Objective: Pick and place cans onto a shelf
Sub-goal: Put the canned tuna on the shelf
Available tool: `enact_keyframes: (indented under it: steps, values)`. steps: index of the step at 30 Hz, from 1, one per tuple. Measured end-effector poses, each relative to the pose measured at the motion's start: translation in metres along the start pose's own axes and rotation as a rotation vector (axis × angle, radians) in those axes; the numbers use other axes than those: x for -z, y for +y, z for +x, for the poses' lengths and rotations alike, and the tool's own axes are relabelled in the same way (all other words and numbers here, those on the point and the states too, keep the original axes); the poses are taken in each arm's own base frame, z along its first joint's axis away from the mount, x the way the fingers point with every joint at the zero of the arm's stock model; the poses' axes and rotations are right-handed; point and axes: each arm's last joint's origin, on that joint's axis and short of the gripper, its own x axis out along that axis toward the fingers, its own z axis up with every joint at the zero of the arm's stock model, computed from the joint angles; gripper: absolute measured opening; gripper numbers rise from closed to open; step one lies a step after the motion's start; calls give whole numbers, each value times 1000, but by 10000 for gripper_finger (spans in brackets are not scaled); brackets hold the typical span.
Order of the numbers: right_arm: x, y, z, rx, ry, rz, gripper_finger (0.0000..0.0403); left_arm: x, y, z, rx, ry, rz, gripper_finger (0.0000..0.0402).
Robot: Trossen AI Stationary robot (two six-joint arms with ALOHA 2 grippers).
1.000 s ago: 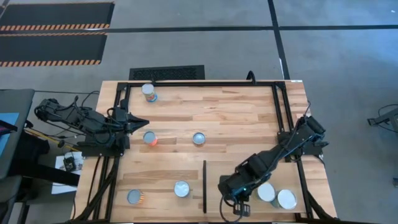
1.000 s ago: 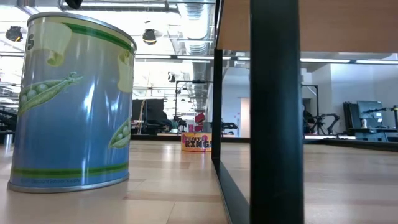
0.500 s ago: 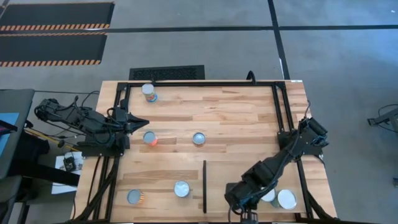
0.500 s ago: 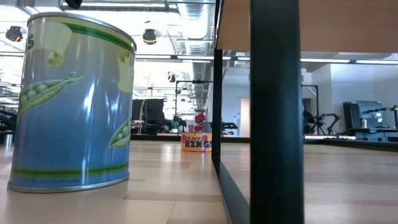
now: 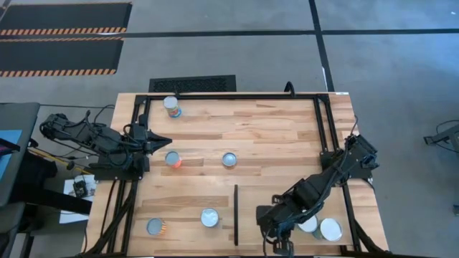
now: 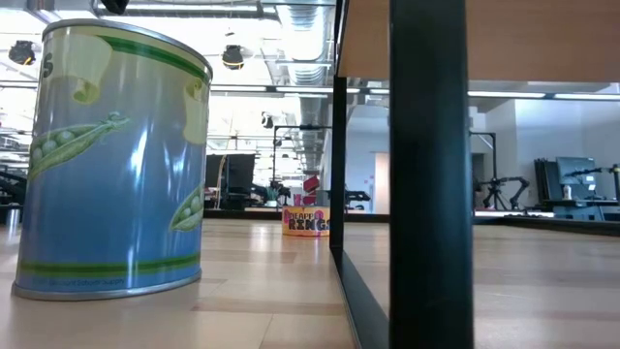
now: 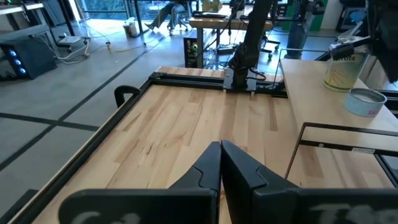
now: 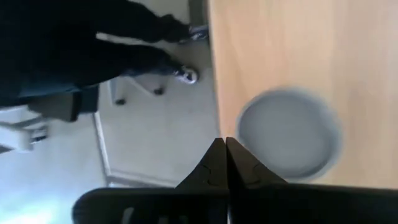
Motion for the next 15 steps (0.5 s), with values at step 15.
enact_keyframes:
  steps: [15]
  values:
    - [-11, -15, 7, 92, -38, -90, 2, 1, -2, 4, 0, 15, 5, 0]
